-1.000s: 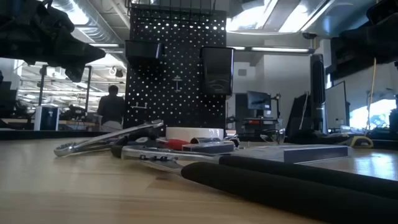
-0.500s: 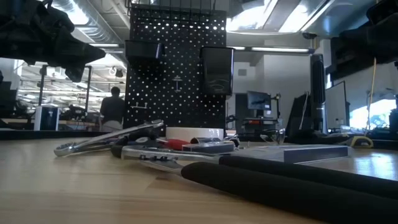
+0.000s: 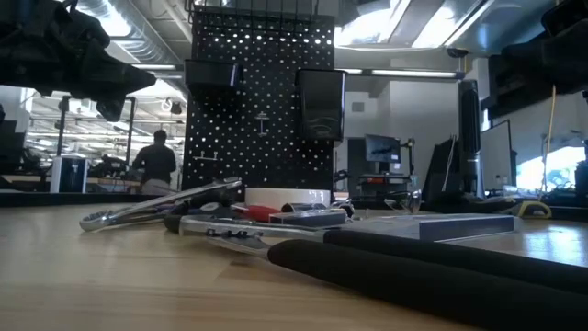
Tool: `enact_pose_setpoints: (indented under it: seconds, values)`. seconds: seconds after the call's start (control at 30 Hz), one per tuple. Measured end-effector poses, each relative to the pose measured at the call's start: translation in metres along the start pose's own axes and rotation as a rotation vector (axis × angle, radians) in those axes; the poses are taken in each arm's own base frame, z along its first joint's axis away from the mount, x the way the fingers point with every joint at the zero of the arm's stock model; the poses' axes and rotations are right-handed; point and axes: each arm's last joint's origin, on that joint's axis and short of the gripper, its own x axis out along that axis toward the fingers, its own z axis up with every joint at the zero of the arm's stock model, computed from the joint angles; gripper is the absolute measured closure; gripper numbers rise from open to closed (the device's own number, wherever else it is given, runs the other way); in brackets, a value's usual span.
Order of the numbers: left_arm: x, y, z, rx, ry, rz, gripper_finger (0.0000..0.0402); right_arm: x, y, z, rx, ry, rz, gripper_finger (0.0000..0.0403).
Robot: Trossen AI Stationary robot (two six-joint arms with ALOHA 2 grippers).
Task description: Hang tools onto peg board
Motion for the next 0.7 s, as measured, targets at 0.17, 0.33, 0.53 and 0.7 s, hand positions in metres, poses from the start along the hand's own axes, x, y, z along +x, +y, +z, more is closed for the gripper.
enact_pose_setpoints:
  seconds: [0.17, 0.33, 0.53, 0.7]
  values:
    - [0.0000, 0.0000, 0.0000, 0.000, 0.000, 0.000, 0.0396, -0.0002, 0.0001, 0.0014, 0.000, -0.008, 0.001, 0.0395]
    - [0.0000, 0.0000, 0.0001, 0.000, 0.000, 0.000, 0.0396, 0.0003, 0.0000, 0.0001, 0.000, 0.011, -0.001, 0.0395]
    - [0.0000, 0.0000, -0.0001, 0.000, 0.000, 0.000, 0.0396, 0.0003, 0.0000, 0.0003, 0.000, 0.010, -0.001, 0.0395]
    - [0.0000, 0.0000, 0.0001, 0.000, 0.000, 0.000, 0.0396, 0.0002, 0.0000, 0.0005, 0.001, 0.009, -0.001, 0.0395]
